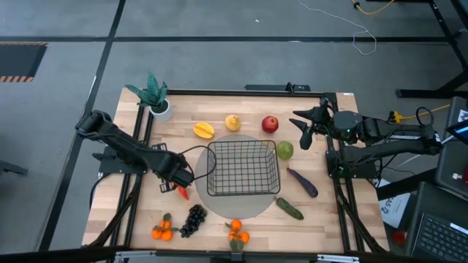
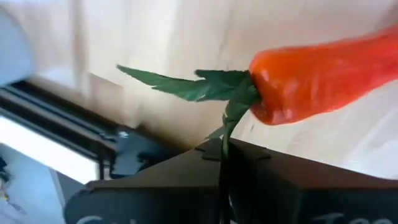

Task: Build produce basket
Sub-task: Put the orange carrot into the wire basket

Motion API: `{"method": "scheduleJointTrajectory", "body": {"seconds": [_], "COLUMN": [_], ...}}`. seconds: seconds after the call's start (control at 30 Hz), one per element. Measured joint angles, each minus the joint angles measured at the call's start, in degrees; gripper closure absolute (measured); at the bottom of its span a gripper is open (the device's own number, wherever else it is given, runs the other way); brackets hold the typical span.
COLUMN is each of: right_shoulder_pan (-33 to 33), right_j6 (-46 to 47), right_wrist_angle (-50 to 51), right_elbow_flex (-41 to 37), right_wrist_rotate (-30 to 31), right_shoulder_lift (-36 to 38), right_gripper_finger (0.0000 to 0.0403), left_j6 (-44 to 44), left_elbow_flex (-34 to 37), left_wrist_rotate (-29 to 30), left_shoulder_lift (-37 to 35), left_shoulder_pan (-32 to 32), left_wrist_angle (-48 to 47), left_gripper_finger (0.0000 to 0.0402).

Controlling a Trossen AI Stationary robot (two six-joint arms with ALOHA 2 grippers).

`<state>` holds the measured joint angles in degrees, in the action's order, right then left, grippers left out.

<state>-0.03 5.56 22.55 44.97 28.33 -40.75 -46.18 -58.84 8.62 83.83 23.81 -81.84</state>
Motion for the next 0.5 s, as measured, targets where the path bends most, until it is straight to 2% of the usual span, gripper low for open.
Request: {"method": "scheduleJointTrajectory", "body": {"seconds": [0.13,0.5], "right_shoulder_pan": [-0.02,-0.02], "right_j6": [-0.02,0.08], "right_wrist_angle": [0.00,-0.02], "right_elbow_flex": [0.02,0.00], "right_wrist_rotate": [0.01,0.03], "right_shoulder_lift": [0.00,0.00], "right_gripper_finger": [0.0253,0.0253], "left_j6": [-1.31,5.55], "left_elbow_flex": [-7.68,-23.14], "left_wrist_rotate": [3.78,13.40], "left_shoulder_lift": [0.21,0.17], "left_shoulder_pan": [-0.01,1.77], "left_wrist_angle": [-8.30,-8.15], "left_gripper_finger": [0.0401,0.0401]}}
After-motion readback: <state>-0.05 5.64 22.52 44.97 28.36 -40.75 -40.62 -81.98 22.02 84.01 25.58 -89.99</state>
